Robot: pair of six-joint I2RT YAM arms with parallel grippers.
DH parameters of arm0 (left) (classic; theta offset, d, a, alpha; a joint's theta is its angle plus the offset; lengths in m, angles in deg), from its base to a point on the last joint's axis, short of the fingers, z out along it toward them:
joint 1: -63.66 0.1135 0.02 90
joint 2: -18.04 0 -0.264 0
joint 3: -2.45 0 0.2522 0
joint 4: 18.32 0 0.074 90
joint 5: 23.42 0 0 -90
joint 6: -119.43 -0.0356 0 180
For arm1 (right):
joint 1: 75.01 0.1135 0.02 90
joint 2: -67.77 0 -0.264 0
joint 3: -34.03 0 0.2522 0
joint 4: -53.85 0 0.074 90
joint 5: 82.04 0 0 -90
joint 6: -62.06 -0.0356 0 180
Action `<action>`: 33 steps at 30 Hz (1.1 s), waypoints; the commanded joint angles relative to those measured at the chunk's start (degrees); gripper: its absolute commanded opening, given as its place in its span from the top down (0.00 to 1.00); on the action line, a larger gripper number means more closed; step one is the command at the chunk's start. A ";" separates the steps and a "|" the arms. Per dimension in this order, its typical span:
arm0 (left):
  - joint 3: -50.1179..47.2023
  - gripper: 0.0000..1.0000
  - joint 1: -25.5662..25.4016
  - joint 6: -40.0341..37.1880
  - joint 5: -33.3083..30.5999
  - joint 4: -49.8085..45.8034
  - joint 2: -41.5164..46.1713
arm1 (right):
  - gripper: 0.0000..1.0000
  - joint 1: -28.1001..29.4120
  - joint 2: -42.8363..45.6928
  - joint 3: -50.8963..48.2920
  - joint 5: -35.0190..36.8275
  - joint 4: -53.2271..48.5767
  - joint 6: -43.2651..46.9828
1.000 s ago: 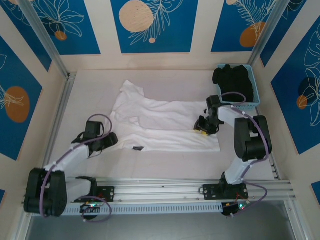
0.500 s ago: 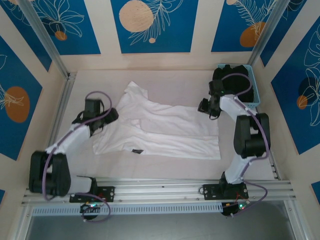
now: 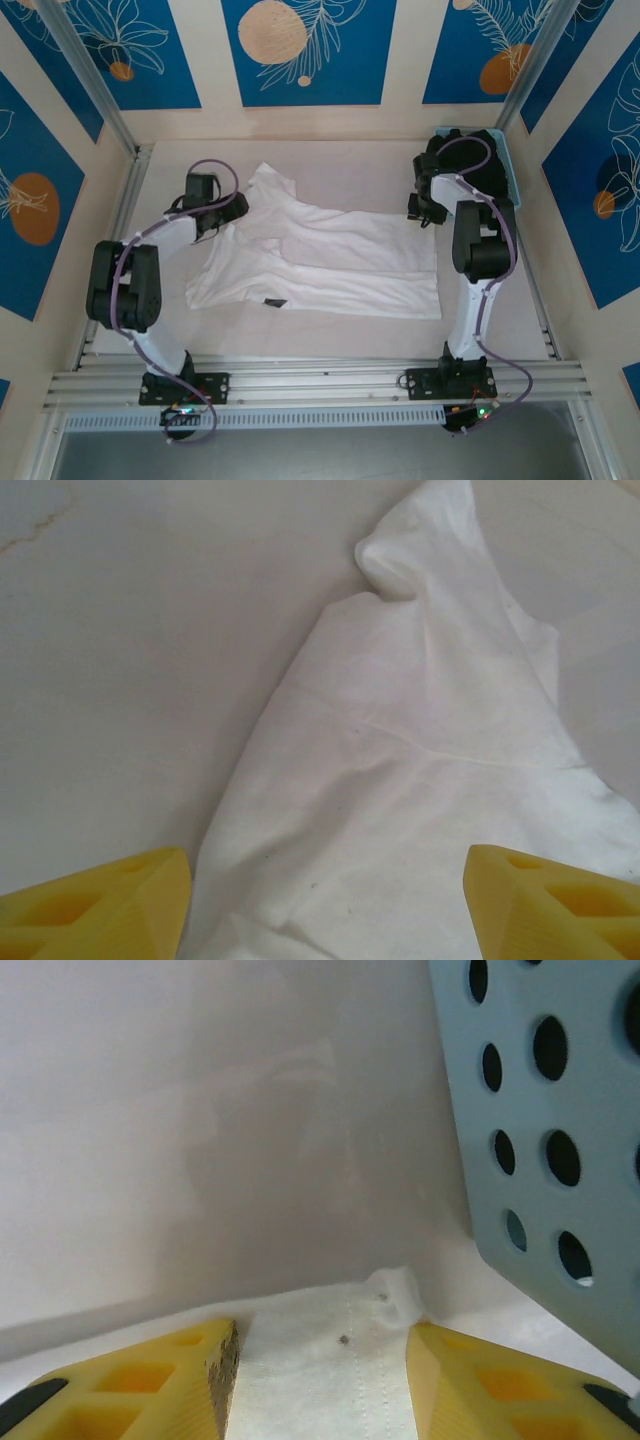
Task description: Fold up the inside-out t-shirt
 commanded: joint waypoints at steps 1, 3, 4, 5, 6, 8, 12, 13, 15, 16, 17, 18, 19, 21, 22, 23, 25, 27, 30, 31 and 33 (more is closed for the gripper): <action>3.12 0.28 0.39 -2.08 1.81 0.86 -2.38 | 0.51 -0.57 -1.81 2.43 2.50 -1.78 1.80; 4.07 0.28 0.36 -2.23 2.32 0.97 -3.70 | 0.50 -0.96 -2.95 3.53 2.02 -1.90 2.14; 4.47 0.28 0.33 -2.31 2.60 0.95 -4.18 | 0.50 -1.25 -3.50 4.13 1.50 -2.34 2.13; 4.95 0.28 0.35 -2.40 2.69 0.99 -4.77 | 0.50 -1.65 -4.15 4.87 1.02 -2.72 2.12; 5.35 0.28 0.36 -2.49 2.79 1.01 -5.13 | 0.51 -1.86 -4.73 5.23 0.83 -2.91 2.27; 6.34 0.28 0.37 -3.16 2.74 0.80 -6.22 | 0.51 -2.21 -5.34 5.70 0.40 -2.84 2.74; 11.31 0.28 0.39 -5.31 2.38 -2.81 -10.23 | 0.54 -2.55 -6.31 6.63 -2.45 -2.46 3.70; 12.71 0.28 0.35 -5.87 2.67 -3.69 -11.33 | 0.56 -2.52 -6.35 6.60 -3.08 -2.25 3.87; 17.04 0.28 0.35 -7.04 3.24 -6.40 -14.51 | 0.67 -2.41 -6.42 6.60 -4.03 -1.71 4.58; 19.17 0.28 0.36 -7.72 3.60 -7.73 -16.08 | 0.72 -2.28 -6.42 6.71 -4.05 -1.52 4.88; 22.21 0.29 0.52 -8.61 3.79 -9.58 -18.05 | 0.78 -2.21 -6.36 6.83 -4.17 -1.40 5.23; 25.53 0.29 0.50 -9.56 3.80 -11.67 -20.05 | 0.84 -2.09 -6.32 6.86 -4.08 -1.26 5.58; 28.30 0.29 0.51 -10.43 4.01 -13.27 -21.95 | 0.88 -1.99 -6.25 6.94 -3.89 -1.21 5.79; 35.60 0.31 0.42 -11.96 4.44 -17.32 -26.53 | 0.94 -1.82 -5.62 6.45 -3.80 -0.51 6.26; 38.63 0.31 0.48 -12.49 4.88 -18.84 -28.67 | 0.96 -1.67 -5.34 6.18 -3.85 -0.13 6.42; 42.04 0.33 0.44 -12.88 5.36 -20.26 -30.90 | 0.98 -1.51 -5.00 5.93 -4.03 0.21 6.62; 48.46 0.34 0.44 -13.79 6.87 -22.55 -35.10 | 0.98 -1.21 -4.75 5.76 -3.95 0.58 7.04; 55.34 0.36 0.49 -14.42 8.47 -24.39 -39.45 | 0.99 -0.83 -4.88 5.90 -3.37 0.49 7.39; 66.24 0.40 0.35 -14.79 9.18 -28.68 -46.24 | 1.00 -0.42 -4.93 6.05 -2.66 0.45 7.97; 69.60 0.41 0.31 -14.84 9.40 -30.16 -48.34 | 0.99 -0.24 -4.93 6.12 -2.53 0.34 8.02; 76.51 0.45 0.16 -14.45 9.33 -32.59 -52.60 | 1.00 -0.07 -4.77 6.26 -2.14 0.14 8.31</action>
